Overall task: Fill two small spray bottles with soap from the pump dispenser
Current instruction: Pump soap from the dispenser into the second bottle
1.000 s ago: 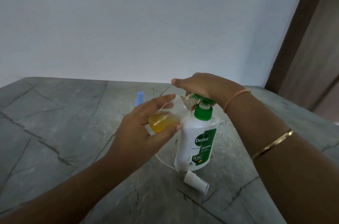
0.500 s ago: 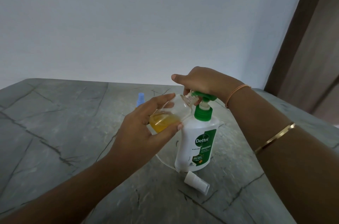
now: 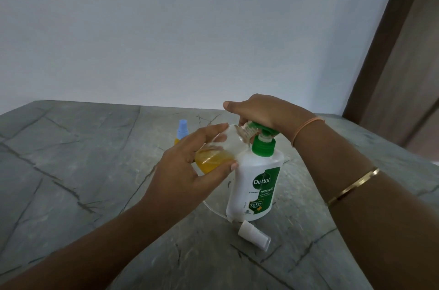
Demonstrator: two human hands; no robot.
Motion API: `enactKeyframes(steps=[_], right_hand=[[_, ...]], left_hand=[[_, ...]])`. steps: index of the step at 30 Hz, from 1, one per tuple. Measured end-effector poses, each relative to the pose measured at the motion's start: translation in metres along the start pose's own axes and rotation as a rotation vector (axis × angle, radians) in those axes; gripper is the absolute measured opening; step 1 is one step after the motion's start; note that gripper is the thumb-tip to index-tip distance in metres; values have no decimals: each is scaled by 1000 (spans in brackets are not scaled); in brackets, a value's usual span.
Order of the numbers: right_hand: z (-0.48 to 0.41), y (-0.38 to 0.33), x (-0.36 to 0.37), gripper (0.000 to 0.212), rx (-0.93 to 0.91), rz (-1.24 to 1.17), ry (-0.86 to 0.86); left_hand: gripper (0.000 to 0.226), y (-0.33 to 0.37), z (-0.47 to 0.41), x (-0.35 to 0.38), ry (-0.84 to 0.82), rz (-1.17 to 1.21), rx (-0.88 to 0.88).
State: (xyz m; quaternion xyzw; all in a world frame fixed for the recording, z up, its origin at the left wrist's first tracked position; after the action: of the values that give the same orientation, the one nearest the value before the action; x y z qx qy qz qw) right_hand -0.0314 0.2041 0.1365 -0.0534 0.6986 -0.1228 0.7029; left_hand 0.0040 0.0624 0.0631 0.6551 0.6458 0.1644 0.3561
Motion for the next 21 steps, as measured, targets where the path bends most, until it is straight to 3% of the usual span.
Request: enactKeyframes(steps=[7, 13, 21], right_hand=[[-1, -3, -10, 54, -41, 15, 57], [3, -2, -6, 42, -15, -10, -13], [0, 3, 3, 43, 34, -17, -75]], left_hand=[[50, 4, -1, 0, 11, 10, 6], [52, 3, -1, -1, 15, 36, 10], [49, 0, -1, -1, -2, 5, 1]])
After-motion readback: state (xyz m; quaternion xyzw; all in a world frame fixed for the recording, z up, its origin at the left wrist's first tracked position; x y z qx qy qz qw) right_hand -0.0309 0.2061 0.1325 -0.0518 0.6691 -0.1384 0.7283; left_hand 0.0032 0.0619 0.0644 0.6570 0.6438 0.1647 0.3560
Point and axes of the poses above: each hand's wrist, its own z-axis away from the middle knuckle, its own x-axis out of the palm, y = z × x, the point moved 5 cm from there along -z, towards the middle knuckle, and after that the axes turned 14 degrees about z, right-handed, at the moved point
